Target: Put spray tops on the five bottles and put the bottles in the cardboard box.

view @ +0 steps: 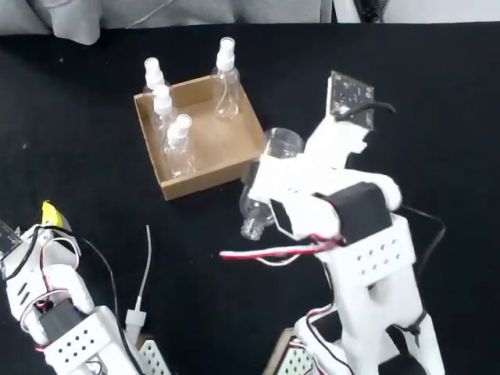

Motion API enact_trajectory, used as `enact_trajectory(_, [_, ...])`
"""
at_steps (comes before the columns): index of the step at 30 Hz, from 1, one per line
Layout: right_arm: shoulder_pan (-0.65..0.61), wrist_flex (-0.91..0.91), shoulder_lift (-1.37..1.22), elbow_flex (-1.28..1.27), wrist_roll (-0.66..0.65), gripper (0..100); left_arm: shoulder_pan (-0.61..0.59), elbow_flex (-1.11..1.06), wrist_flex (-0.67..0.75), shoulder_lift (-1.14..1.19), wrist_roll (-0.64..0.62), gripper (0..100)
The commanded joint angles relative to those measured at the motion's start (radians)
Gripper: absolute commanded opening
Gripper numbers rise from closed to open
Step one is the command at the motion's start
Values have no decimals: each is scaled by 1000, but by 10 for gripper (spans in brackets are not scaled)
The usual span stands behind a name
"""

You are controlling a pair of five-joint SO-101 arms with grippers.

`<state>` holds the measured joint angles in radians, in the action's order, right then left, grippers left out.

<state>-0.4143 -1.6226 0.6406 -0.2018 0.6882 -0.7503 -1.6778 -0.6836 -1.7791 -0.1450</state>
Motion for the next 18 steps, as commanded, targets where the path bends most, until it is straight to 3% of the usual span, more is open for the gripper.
enact_trajectory(1, [71, 91, 54, -84, 66, 50, 2, -24, -3, -12, -5, 202])
enact_trajectory(18, [290, 362, 61, -489, 173, 50, 2, -24, -3, -12, -5, 203])
